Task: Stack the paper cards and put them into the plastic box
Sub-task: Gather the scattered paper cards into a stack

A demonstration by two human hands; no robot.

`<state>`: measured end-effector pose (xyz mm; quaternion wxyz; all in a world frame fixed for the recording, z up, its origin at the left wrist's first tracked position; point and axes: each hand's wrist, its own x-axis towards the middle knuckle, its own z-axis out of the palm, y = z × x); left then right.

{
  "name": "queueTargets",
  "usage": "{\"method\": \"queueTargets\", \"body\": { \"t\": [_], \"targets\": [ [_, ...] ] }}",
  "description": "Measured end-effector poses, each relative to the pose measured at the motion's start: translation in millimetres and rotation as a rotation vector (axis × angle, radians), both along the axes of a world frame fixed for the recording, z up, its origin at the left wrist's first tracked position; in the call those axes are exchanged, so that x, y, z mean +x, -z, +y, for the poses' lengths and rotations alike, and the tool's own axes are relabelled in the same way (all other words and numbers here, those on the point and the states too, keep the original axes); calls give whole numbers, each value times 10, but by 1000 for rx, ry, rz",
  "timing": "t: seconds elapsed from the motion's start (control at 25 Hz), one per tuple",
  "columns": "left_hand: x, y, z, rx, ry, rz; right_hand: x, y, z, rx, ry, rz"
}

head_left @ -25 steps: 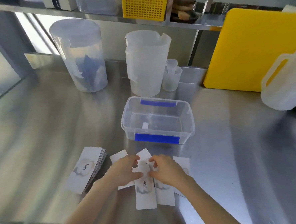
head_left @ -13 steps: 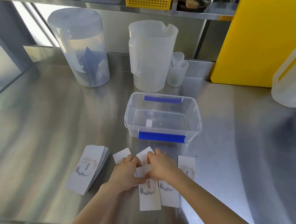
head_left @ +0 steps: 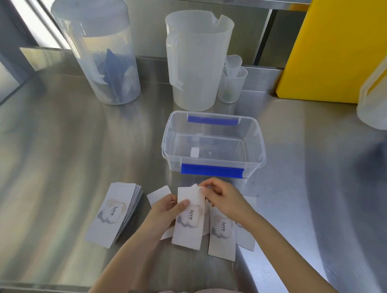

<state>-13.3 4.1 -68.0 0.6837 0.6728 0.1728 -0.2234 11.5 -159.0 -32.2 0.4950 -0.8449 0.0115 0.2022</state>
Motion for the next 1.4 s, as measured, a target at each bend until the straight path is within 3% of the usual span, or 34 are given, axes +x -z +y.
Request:
{"method": "queueTargets", "body": {
  "t": [0.08, 0.24, 0.36, 0.6, 0.92, 1.2, 1.4],
  "targets": [
    [-4, 0, 15, 19, -35, -11, -33, 6, -108, -42, 75, 15],
    [-50, 6, 2, 75, -81, -38, -143, 119, -314, -614, -182, 54],
    [-80, 12, -35, 136, -106, -51, -179, 236, -291, -722, -239, 59],
    [-92, 63, -79, 190, -115, -98, -180, 314, -305, -580, -241, 48],
    [-88, 66, -173, 229, -84, -112, -191, 45, -378, 98, 7, 100],
    [-97, -31, -381, 93, 99, 15, -191, 167, -109, -46, 78, 72],
    [-121, -28, -406, 87, 54, 18, -202, 185, -414, -132, 178, 55]
  ]
}}
